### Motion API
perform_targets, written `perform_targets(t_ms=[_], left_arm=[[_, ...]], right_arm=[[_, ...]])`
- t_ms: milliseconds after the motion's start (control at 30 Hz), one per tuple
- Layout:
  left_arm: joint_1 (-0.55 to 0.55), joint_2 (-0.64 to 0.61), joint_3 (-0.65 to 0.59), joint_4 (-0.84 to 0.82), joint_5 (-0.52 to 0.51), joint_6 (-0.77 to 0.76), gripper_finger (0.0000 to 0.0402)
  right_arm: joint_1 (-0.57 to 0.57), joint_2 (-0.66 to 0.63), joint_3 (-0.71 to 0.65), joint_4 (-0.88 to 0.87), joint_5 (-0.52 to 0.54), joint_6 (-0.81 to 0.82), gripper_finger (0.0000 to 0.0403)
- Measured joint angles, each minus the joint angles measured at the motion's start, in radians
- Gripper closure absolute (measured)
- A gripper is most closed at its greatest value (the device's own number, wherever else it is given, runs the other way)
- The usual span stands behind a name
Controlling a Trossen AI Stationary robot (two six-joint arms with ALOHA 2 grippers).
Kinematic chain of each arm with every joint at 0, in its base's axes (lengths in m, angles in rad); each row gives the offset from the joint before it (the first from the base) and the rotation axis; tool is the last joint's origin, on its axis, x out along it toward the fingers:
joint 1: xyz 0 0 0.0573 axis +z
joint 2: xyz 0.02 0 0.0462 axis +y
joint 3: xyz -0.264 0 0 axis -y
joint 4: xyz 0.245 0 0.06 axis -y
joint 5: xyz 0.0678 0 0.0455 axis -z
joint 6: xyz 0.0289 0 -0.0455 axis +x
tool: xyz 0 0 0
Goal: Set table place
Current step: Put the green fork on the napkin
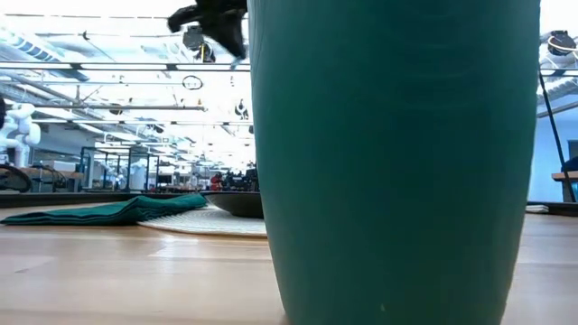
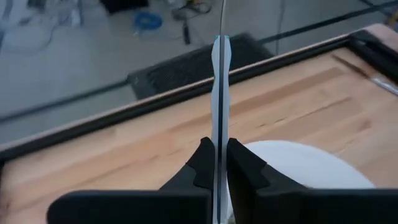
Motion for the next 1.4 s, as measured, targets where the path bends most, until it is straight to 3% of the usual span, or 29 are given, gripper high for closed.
perform_targets(t_ms=[133,300,467,533,700,1067,1400], left_arm=[[-0.014,0.091,0.074,0.084,-0.024,0.152,0.0400],[-0.018,0.186,0.183,0.078,-0.119,0.292,0.0400],[-0.018,0.254,0.244,0.084,-0.184,0.406,0.0400],[-0.018,0.278,0.253,0.084,-0.221,0.453,0.0400],[-0.018,0.328,0.254,0.080,-0.283,0.562,0.0400],[-0.025,0.355,0.254,0.076,-0.318,0.610,0.0400],[-0.025,0.355,0.254,0.084,-0.323,0.647,0.0400]], right_arm=[[-0.038,0.040,0.000,0.147,0.086,-0.003,0.0403],[-0.063,0.093,0.000,0.245,0.097,0.066,0.0403],[-0.062,0.143,0.000,0.299,0.110,0.149,0.0403],[-0.058,0.159,0.000,0.298,0.184,0.232,0.0401],[-0.061,0.186,0.000,0.300,0.212,0.345,0.0369],[-0.101,0.187,0.001,0.245,0.258,0.494,0.0256],[-0.172,0.214,0.001,0.239,0.256,0.504,0.0245]])
